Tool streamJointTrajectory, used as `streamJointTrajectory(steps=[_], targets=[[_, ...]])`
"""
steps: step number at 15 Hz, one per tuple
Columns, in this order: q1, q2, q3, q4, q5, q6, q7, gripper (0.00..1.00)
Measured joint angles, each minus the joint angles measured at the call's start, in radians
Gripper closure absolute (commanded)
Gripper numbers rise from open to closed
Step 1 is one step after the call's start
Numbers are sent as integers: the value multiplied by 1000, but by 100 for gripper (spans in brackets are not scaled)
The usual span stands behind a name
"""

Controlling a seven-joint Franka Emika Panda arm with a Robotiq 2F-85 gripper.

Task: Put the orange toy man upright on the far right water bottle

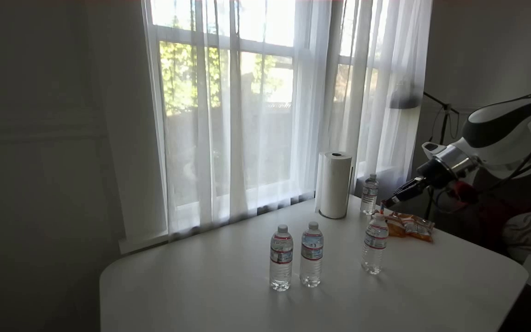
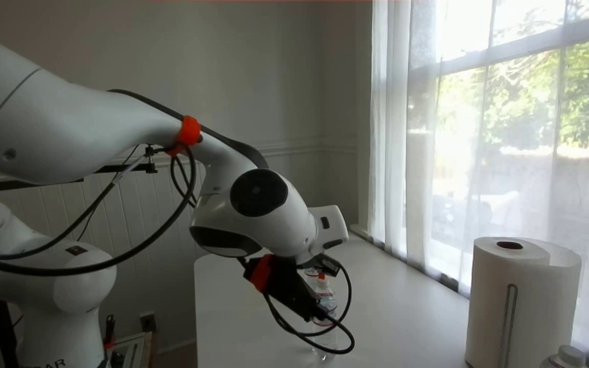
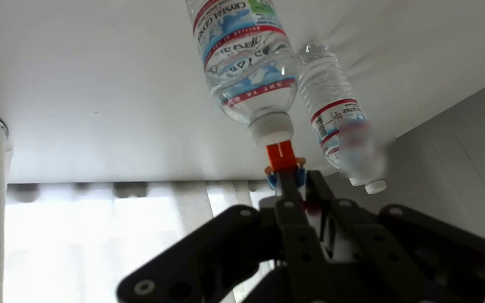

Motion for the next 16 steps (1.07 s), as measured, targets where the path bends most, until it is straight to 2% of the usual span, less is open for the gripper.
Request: streamJointTrajectory(steps=[16], targets=[[35, -14, -49, 8, -2, 0, 0, 97]])
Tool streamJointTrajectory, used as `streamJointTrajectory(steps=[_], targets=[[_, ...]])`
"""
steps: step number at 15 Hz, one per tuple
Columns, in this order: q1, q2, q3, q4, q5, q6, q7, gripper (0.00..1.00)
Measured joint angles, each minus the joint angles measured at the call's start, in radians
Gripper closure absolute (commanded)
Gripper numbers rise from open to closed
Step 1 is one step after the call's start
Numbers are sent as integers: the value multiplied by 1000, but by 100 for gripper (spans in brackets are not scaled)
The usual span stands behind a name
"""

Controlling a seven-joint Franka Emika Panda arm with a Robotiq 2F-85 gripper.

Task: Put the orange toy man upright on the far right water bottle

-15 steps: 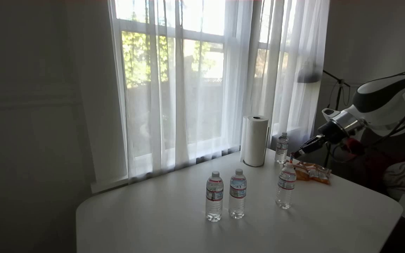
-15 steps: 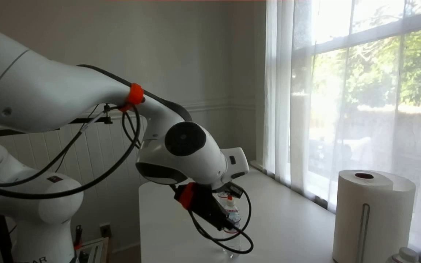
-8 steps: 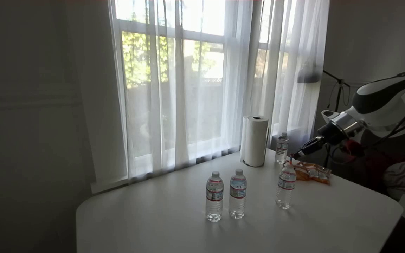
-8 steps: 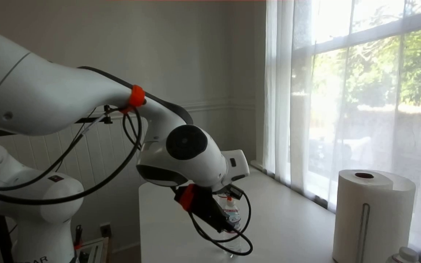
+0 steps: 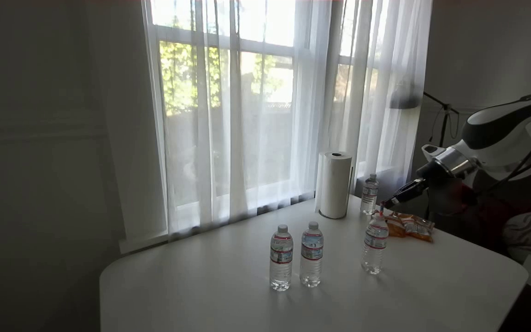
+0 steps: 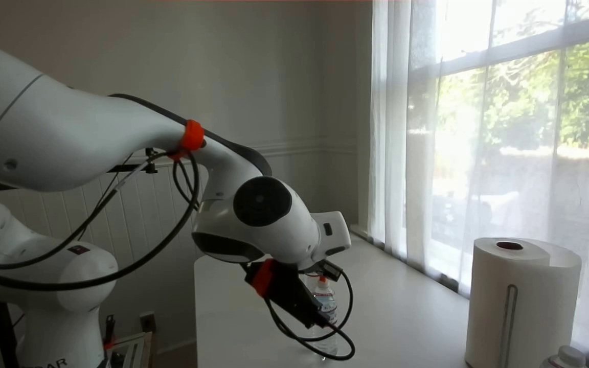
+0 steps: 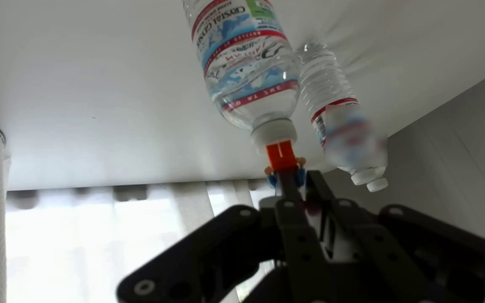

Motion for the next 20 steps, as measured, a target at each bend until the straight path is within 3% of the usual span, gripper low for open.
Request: streamJointTrajectory(steps=[16, 17, 20], targets=[[27, -28, -31, 1, -2, 0, 0, 97], [28, -28, -32, 1, -3, 0, 0, 64], [29, -30, -36, 2, -5, 0, 0, 50]])
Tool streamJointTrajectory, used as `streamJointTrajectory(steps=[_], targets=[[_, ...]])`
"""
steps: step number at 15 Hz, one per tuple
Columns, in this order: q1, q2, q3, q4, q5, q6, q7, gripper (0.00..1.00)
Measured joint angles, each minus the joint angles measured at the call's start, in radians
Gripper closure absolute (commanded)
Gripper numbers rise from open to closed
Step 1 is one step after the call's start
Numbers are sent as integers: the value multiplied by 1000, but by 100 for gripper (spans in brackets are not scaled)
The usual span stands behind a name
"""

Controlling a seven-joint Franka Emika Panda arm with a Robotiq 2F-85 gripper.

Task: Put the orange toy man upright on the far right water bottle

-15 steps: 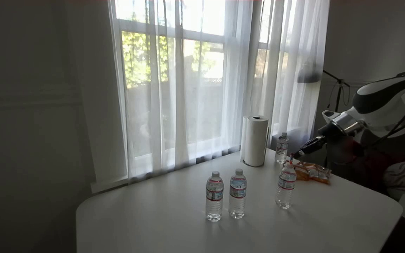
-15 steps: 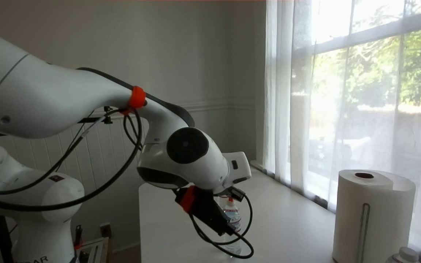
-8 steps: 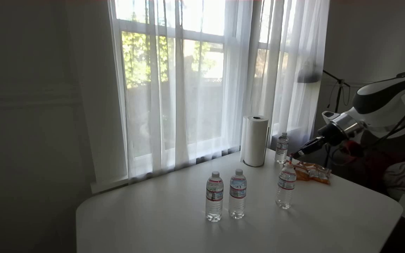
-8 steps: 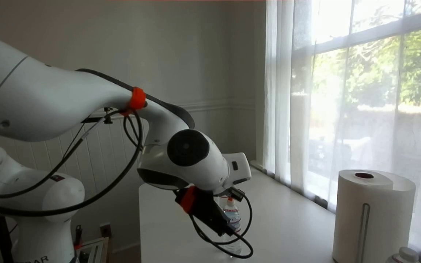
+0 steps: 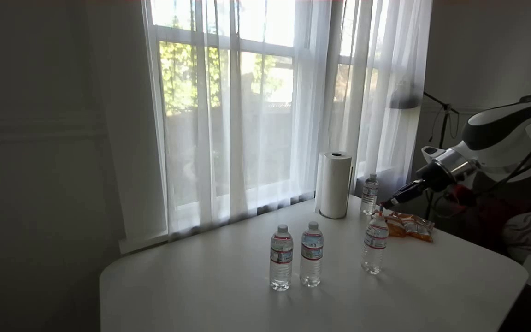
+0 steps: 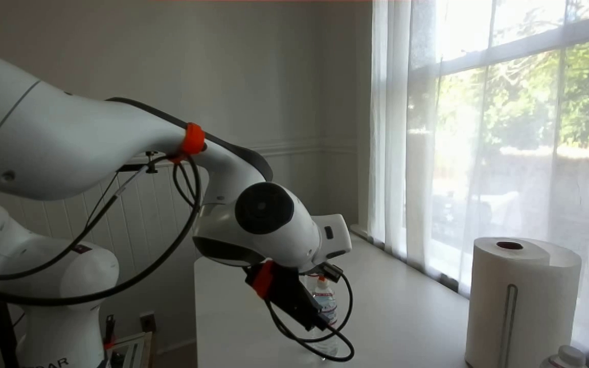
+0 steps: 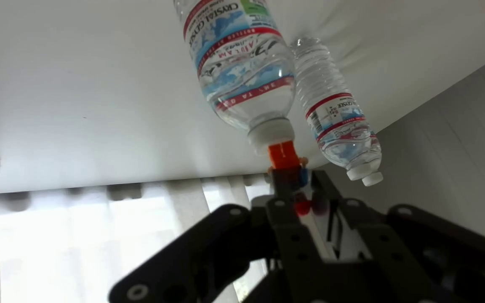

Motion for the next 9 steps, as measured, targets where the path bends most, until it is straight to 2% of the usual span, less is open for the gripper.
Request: streamJointTrajectory(steps=[6, 7, 9], targets=[[0, 0, -6, 0, -6, 0, 0, 7], [0, 0, -6, 0, -8, 0, 0, 2], [-1, -1, -2, 4, -12, -2, 1, 0]])
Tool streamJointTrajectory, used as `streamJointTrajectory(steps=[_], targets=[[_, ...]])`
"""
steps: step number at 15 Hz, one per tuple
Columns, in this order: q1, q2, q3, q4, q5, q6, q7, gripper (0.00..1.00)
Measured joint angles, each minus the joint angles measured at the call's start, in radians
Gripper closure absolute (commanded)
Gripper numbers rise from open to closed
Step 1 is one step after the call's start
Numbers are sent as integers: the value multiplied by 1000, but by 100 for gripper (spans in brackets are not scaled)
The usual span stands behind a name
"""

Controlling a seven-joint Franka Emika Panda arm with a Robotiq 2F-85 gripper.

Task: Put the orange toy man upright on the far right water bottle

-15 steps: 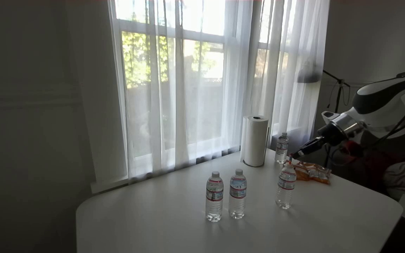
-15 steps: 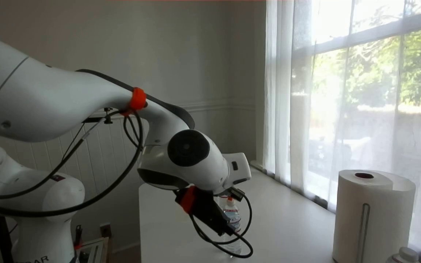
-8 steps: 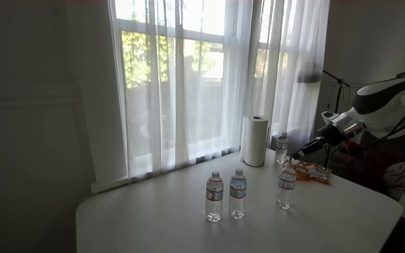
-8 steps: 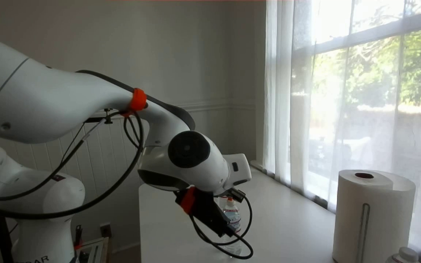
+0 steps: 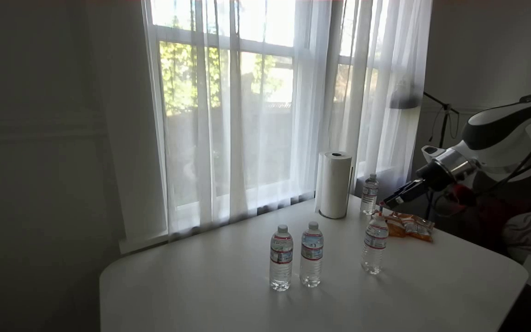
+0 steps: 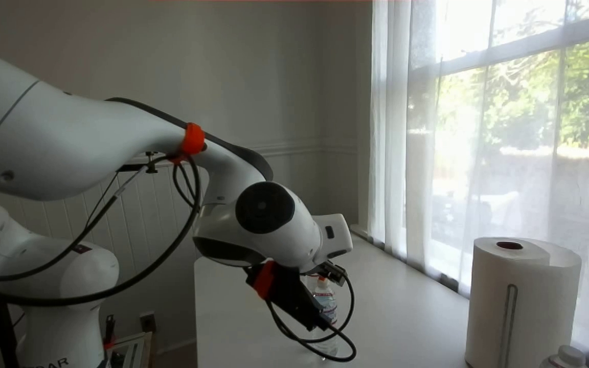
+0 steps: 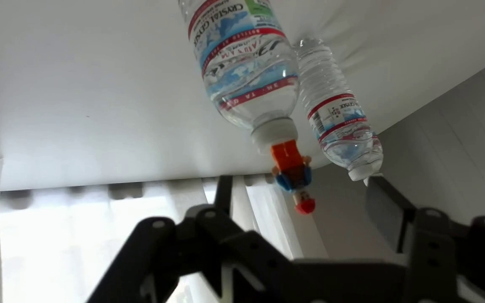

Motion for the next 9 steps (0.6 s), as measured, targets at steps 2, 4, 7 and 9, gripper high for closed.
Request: streamJointTrajectory(steps=[2, 4, 7, 9], targets=[[-7, 0, 20, 7, -7, -6, 7, 0], [-24, 1, 56, 20, -17, -27, 21, 0], [-75, 16, 138, 44, -29, -89, 79, 0], [-126, 42, 208, 65, -36, -133, 130, 0]])
